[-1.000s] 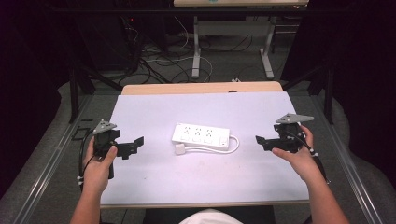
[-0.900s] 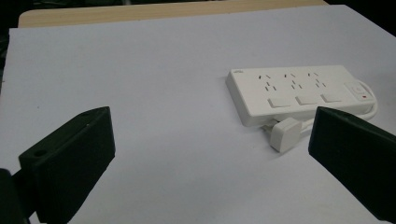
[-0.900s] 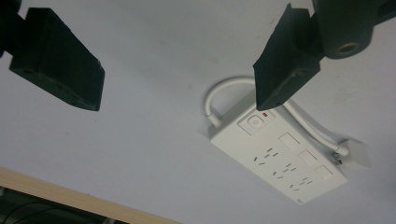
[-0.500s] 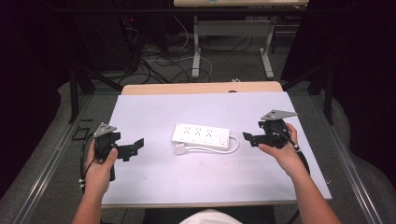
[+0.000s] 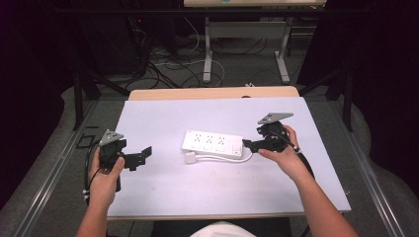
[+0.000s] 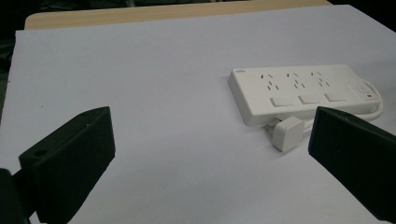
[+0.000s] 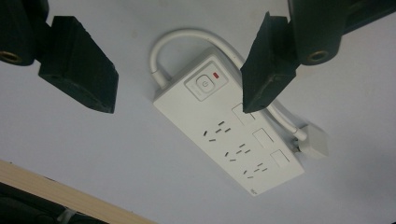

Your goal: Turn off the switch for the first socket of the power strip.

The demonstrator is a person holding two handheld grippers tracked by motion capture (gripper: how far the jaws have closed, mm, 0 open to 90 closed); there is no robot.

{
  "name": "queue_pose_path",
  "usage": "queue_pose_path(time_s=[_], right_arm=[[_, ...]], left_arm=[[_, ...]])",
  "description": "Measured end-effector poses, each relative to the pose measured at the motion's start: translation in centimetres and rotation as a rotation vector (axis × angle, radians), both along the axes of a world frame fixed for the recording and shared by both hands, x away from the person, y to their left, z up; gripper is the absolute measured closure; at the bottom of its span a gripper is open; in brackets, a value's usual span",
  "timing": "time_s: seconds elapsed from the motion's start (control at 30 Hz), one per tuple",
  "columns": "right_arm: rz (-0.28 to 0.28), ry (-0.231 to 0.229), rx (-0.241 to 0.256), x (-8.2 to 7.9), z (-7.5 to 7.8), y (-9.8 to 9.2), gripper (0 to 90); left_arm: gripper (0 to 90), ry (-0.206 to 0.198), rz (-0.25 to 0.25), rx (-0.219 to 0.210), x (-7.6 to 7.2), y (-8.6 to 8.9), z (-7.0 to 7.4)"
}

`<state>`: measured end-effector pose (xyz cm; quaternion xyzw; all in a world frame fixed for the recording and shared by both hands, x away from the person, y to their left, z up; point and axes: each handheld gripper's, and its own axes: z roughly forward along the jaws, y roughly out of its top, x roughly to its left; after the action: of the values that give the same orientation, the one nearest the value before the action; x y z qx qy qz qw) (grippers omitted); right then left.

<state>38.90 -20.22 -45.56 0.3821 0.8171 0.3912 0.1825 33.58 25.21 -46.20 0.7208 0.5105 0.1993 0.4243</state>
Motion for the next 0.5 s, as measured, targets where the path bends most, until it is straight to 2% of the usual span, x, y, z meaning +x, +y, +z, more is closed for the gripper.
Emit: queue_pose_path(time_s=[0.27,0.4,0.47,0.5], right_arm=[[0.045,0.048,-0.022,0.6,-0.2,1.5,31.1],[0.053,0.046,-0.031,0.8,-0.3,2.0,32.0],[0.065,0.074,-0.050,1.0,-0.2,2.5,33.9],[0.065,0.062,-0.041,1.1,-0.4,2.7,34.6]], left_arm=[[0.4,0.004,-0.002,0.001,0.0,0.0,0.0],[0.4,0.005,-0.005,0.006,0.0,0.1,0.0],[0.4,0.003,-0.001,0.000,0.0,0.0,0.0],[0.4,0.003,-0.001,0.000,0.0,0.0,0.0]])
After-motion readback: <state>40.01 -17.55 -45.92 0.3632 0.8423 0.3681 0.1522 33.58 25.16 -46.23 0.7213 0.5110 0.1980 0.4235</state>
